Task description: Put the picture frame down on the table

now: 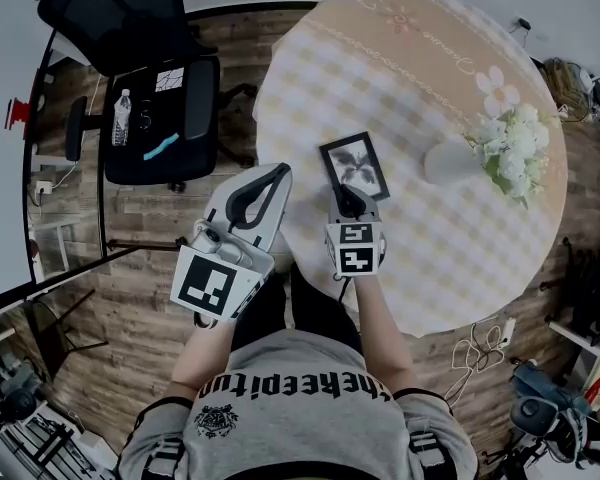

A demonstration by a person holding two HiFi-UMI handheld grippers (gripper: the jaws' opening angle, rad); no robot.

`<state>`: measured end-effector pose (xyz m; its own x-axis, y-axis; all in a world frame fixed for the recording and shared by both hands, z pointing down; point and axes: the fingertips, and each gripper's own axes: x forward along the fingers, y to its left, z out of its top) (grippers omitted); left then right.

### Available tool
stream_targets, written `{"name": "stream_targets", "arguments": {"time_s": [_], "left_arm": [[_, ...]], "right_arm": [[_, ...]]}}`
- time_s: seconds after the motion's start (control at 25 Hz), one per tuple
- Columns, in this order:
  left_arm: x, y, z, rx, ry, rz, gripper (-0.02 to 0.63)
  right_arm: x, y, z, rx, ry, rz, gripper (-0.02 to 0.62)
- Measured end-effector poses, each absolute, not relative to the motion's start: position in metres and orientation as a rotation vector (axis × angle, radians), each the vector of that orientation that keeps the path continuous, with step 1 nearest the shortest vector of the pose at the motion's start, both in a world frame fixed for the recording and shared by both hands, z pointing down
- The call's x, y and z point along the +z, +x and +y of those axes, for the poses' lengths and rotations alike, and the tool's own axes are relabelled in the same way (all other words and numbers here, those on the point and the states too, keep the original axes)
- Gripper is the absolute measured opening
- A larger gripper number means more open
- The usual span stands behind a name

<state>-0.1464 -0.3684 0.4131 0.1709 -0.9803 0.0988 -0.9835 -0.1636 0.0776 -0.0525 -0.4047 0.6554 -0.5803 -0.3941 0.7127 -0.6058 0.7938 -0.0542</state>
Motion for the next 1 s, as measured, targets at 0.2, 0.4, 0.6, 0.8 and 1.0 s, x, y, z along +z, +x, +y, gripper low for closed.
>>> {"name": "stream_targets", "arguments": {"time_s": [0.2, 0.4, 0.6, 0.8, 1.0], "left_arm": [[0.413, -0.15, -0.364, 0.034, 2.289, -1.965, 0.015], [0.408, -0.151, -0.36, 0.037, 2.29, -1.972, 0.015], [0.405, -0.153, -0.352, 0.041, 2.299, -1.974, 0.015], [0.398, -0.147, -0.342, 0.032, 2.344, -1.942, 0.015], [0.387, -0.138, -0.333, 0.006, 2.43, -1.878, 0.015]], "right_arm": [[0.657, -0.053, -0.404, 0.389, 0.732, -2.25, 0.069], [0.656, -0.053, -0.405, 0.413, 0.741, -2.263, 0.069], [0.648, -0.048, -0.406, 0.469, 0.801, -2.301, 0.08], [0.624, -0.042, -0.403, 0.465, 0.878, -2.356, 0.01], [0.59, -0.039, -0.392, 0.437, 0.93, -2.43, 0.006]]}}
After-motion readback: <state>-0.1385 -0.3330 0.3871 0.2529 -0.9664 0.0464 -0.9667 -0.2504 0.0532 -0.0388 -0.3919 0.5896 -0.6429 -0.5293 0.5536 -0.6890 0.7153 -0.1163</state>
